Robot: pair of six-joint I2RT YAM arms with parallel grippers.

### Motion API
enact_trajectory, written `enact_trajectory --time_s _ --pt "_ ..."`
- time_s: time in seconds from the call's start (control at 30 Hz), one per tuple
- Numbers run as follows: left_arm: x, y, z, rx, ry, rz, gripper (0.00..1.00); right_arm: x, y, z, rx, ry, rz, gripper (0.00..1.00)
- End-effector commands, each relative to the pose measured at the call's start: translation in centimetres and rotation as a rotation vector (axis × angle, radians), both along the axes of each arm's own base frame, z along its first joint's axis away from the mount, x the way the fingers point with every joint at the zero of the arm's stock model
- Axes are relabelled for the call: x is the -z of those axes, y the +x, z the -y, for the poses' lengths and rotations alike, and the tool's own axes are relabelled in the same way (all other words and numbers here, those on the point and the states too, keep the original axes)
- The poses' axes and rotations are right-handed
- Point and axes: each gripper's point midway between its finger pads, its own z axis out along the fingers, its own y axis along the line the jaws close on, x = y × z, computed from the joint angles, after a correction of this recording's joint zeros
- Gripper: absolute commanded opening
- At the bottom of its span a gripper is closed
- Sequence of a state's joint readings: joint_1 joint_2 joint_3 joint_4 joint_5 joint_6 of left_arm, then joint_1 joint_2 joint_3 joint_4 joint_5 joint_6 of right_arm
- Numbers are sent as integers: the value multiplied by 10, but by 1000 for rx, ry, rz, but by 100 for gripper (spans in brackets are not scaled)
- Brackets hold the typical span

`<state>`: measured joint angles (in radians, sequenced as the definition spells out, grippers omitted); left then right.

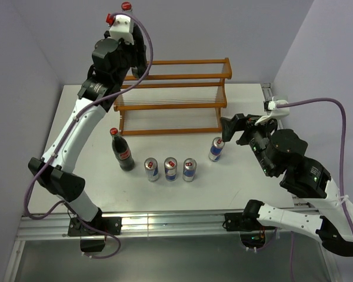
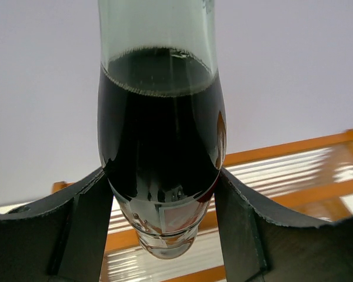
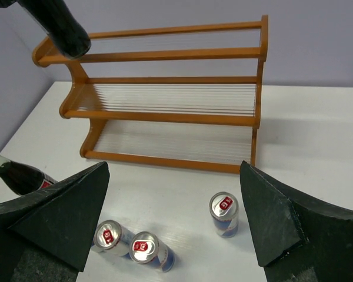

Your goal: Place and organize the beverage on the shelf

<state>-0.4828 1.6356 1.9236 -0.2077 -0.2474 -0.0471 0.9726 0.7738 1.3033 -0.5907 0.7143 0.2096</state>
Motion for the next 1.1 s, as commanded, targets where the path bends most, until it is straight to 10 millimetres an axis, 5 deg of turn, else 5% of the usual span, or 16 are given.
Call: enact_trajectory --time_s 0.0,0.7,1.07 --pt "-135 -34 -25 27 -200 368 0 -3 1 8 40 42 12 98" --pt "-120 32 -67 -72 -91 360 0 11 6 6 27 25 -7 98" --pt "-118 27 -78 -97 -67 335 0 15 12 1 15 25 -14 98"
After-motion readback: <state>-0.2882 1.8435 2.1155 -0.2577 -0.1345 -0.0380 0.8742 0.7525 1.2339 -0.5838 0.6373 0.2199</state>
